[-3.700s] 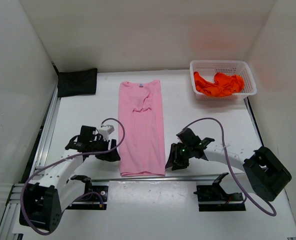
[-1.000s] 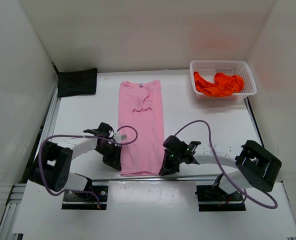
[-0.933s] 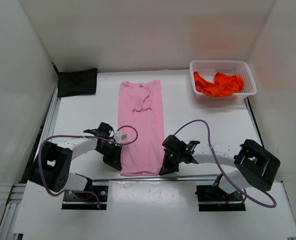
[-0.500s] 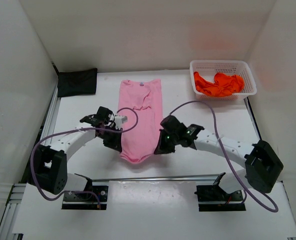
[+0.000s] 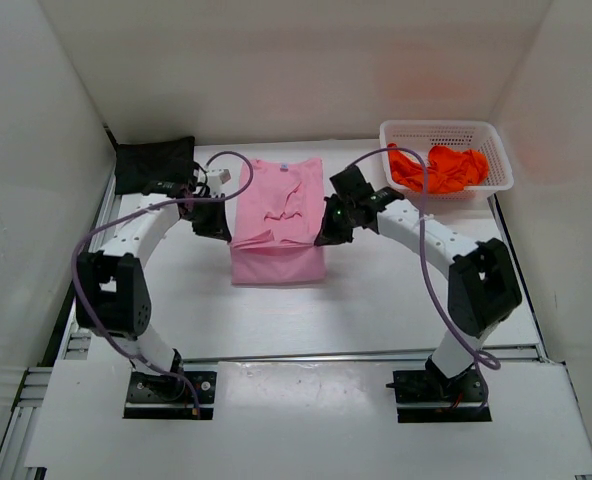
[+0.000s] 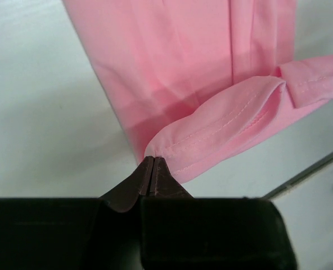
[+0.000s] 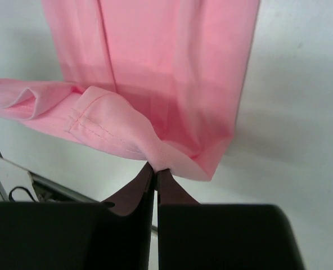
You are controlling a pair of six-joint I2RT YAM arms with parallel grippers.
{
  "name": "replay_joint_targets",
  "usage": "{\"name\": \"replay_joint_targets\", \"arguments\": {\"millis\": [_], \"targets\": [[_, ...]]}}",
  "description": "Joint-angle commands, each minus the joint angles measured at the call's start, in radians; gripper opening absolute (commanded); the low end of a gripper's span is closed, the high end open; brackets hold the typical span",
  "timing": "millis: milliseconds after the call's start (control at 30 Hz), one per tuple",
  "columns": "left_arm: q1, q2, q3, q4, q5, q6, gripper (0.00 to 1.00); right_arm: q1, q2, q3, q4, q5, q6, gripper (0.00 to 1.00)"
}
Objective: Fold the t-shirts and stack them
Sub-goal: Fold the folded rectangular tshirt in 1/3 of the way
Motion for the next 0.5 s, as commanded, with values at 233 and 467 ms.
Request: {"name": "replay_joint_targets", "arguments": {"millis": [233,467], "targets": [[0.006,0.205,0.222,0.015,-0.029,0.009,0.1,-0.108,0.216,0.218,-0.058,-0.081,-0.08,0.0],[0.006,0.326,0.362,0.015,-0.038,0.009,0.1,-0.142,0.328,0.31,-0.058,-0.114,-0.08,0.0]]}}
